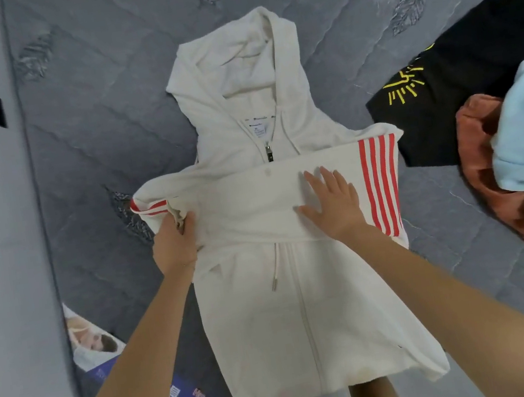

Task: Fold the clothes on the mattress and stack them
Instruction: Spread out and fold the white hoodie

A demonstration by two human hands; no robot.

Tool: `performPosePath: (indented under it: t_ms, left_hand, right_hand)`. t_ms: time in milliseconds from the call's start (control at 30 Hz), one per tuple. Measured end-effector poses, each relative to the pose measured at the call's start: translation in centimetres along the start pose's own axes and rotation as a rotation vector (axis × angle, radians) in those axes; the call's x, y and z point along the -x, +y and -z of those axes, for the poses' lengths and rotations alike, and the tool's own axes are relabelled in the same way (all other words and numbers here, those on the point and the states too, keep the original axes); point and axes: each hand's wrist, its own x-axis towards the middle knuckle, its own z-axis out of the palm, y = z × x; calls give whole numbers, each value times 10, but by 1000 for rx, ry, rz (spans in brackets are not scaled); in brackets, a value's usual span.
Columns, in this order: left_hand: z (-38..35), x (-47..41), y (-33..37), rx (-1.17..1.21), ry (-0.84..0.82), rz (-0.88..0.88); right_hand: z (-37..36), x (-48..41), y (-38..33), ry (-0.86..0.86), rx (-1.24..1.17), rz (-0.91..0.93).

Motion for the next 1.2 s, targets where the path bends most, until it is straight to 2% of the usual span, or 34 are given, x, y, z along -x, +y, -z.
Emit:
performPosePath:
  t_ms: [100, 167, 300, 467, 567, 800, 933, 1033, 1100, 1200]
  left_hand:
    - [-7, 2, -7, -20, -24, 0]
    - [-10, 1, -10, -95, 35, -22]
    - [-16, 2, -5, -350, 179, -233]
    - [-30, -8, 17, -457, 64, -532]
    - [-41, -17, 40, -470, 42, -597]
    - [-51, -69, 87, -354, 81, -477]
    - [-49, -99, 103, -194, 59, -365]
    - [-48, -116, 117, 44, 34, -309]
    - [-48, -127, 129, 278, -2, -207]
    - [-48, -139, 149, 578, -22, 11]
  right_hand:
    - [-4, -6, 0, -45, 10, -14]
    - [-5, -10, 1, -71, 20, -23]
    - [-4, -18, -3, -12, 12, 26]
    - [9, -36, -18, 108, -22, 127]
    - [21, -51, -25, 165, -25, 164]
    - [62, -110, -34, 267, -96, 149]
    - [85, -145, -33, 266, -181, 83]
    - [98, -166, -35, 239, -327, 19]
    - [106, -181, -38, 227, -467, 6]
    - [120, -201, -44, 166, -834, -54]
